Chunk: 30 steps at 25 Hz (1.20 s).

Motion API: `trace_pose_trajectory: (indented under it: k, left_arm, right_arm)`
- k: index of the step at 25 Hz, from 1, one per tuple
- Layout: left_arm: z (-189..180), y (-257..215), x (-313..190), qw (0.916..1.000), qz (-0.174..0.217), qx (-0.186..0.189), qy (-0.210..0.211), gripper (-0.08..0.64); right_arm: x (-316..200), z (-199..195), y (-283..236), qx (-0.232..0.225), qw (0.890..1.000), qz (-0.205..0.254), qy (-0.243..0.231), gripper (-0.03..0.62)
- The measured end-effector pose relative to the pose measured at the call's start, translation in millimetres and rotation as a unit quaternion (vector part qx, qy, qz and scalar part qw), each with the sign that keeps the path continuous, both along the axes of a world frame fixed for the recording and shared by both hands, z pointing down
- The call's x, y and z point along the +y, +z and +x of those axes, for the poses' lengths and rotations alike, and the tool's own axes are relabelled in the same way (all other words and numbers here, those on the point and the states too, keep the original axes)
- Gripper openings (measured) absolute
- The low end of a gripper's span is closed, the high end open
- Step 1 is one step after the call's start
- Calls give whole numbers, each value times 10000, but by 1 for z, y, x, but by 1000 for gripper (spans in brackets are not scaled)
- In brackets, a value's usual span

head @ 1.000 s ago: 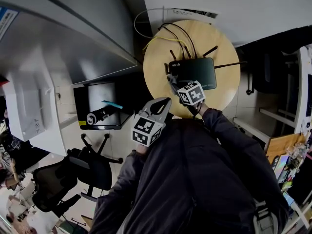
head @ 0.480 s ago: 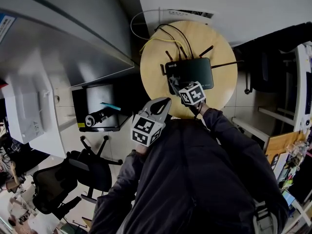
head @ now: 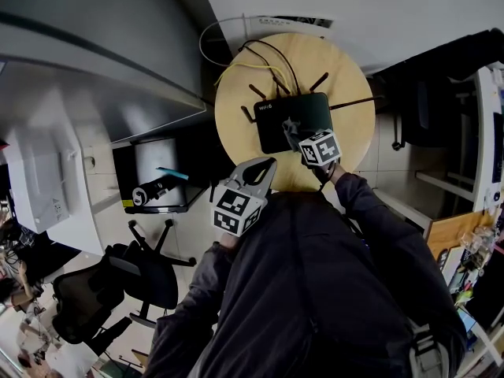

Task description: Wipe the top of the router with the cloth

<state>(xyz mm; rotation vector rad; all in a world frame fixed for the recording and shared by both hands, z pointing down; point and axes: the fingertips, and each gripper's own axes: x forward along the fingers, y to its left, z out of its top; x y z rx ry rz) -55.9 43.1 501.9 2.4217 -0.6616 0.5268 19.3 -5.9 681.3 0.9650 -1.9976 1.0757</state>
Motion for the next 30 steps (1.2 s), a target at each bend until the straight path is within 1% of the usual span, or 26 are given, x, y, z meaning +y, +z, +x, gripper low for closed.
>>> trace_pose_trajectory:
  k: [13, 17, 21, 24, 27, 30]
  left_arm:
    - [43, -3, 2, 9999, 39, -82, -81, 0]
    - [55, -4, 5, 9999, 47, -107, -61, 0]
    - [59, -4, 6, 9999, 35, -137, -85, 0]
    - [55, -3, 8, 9998, 17, -161, -108, 0]
    - [46, -2, 8, 9997, -2, -183, -136, 0]
    - [35, -1, 7, 9997, -17, -196, -147, 0]
  right_arm:
    - [2, 97, 3, 107, 9992, -4, 388, 29]
    - [4, 117, 1, 191, 9989, 42, 426, 29]
    - [5, 122, 2, 172, 9989, 62, 425, 29]
    - [5, 122, 1, 302, 9987, 85, 400, 29]
    - [4, 119, 0, 396, 9980, 136, 478, 29]
    - [1, 97, -12, 125, 9982, 328, 492, 29]
